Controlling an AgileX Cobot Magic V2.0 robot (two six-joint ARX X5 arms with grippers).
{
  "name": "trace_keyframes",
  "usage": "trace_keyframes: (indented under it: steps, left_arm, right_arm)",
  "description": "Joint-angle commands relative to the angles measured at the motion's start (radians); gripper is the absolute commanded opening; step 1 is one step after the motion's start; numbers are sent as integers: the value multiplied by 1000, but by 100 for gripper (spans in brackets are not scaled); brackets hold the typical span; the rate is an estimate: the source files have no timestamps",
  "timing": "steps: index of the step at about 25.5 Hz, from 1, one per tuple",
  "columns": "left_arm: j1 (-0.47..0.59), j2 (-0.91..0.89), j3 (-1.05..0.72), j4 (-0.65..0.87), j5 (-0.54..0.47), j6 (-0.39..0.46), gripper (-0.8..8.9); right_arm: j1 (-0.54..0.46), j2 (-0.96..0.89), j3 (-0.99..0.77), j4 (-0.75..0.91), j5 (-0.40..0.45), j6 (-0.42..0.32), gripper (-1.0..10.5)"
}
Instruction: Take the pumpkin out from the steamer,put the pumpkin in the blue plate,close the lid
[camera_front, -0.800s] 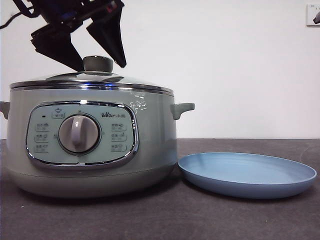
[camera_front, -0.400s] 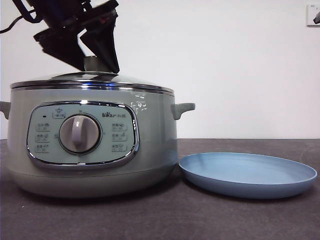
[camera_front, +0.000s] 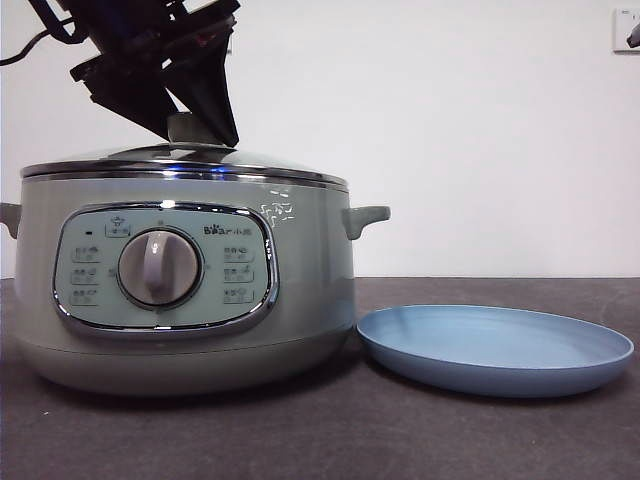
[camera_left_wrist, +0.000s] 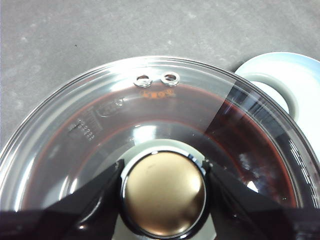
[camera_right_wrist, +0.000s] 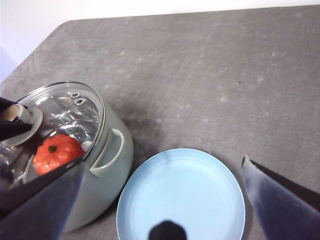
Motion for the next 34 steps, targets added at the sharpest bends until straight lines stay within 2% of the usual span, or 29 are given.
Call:
trace_keyframes:
  steps: [1, 7, 11, 16, 20, 26, 29, 31, 34]
  left_arm:
    - [-2, -28, 23, -8, -8, 4, -9]
    - [-2, -125, 64, -14, -11, 3, -9]
    - [-2, -208, 72, -12, -40, 3, -9]
    - [-2, -328, 72, -44, -123, 3, -9]
    - [-2, -420, 72, -88, -191, 3, -9]
    - [-2, -539, 72, -169, -328, 3, -9]
    - [-2, -620, 72, -238, -401, 3, -9]
    - [-2, -664, 72, -276, -434, 1, -9]
    - [-2, -706, 72, -317, -452, -3, -9]
  right_arm:
    - [3, 3, 5, 15, -3, -4, 564]
    - [26, 11, 5, 34, -30, -13, 564]
    - [76, 39, 6, 45, -30, -16, 567]
    - [186, 121, 25, 71, -26, -16, 580]
    - [282, 221, 84, 67, -25, -33, 666]
    - [418, 399, 240, 49, -21, -68, 666]
    - [505, 558, 406, -32, -17, -113, 672]
    - [551, 672, 531, -124, 46, -137, 751]
    - [599, 828, 694, -211, 83, -204, 759]
